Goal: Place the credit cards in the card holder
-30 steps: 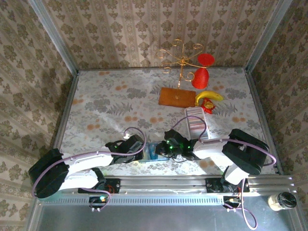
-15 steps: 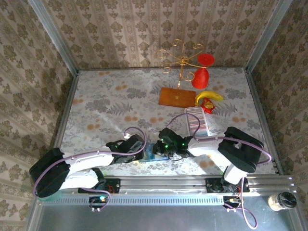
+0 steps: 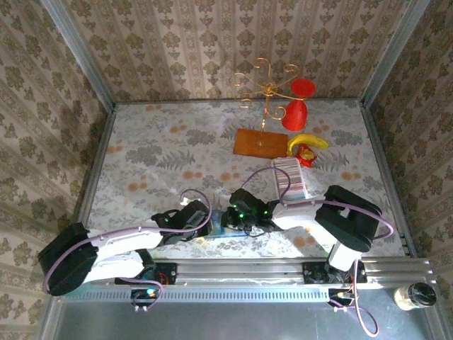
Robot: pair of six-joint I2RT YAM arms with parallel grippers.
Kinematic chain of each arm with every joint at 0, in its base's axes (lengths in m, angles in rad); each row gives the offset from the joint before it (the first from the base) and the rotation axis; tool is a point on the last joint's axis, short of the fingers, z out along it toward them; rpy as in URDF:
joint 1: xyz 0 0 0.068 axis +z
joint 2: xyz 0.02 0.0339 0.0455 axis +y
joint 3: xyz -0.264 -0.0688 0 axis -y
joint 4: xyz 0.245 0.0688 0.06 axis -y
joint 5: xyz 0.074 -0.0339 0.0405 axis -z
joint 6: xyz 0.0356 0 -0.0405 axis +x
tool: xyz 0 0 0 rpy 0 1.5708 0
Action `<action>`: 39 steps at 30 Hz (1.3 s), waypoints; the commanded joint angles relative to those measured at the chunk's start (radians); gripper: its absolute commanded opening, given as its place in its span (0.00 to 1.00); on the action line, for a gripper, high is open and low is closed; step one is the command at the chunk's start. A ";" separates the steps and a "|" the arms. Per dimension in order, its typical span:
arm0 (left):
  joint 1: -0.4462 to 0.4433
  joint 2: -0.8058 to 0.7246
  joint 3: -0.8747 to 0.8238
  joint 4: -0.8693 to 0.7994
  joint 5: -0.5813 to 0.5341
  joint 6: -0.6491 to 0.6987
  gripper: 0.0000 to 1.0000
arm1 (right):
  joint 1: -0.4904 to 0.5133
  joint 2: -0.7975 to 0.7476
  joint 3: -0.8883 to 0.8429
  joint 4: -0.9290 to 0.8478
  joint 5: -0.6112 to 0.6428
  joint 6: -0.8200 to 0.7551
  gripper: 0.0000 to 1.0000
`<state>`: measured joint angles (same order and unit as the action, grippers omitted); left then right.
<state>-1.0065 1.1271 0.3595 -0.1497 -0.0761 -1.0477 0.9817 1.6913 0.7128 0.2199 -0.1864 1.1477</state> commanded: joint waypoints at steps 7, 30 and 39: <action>-0.001 -0.027 -0.048 0.058 0.041 -0.020 0.23 | 0.020 -0.125 0.011 -0.242 0.142 -0.011 0.23; -0.002 -0.038 -0.072 0.081 0.054 -0.028 0.23 | 0.046 0.026 0.142 -0.303 0.108 -0.050 0.00; -0.002 -0.044 -0.083 0.085 0.051 -0.040 0.22 | 0.060 0.041 0.092 -0.061 0.059 0.042 0.00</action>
<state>-1.0065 1.0763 0.3031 -0.0772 -0.0654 -1.0660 1.0252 1.7153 0.8284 0.0063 -0.0875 1.1366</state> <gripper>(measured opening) 0.227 0.044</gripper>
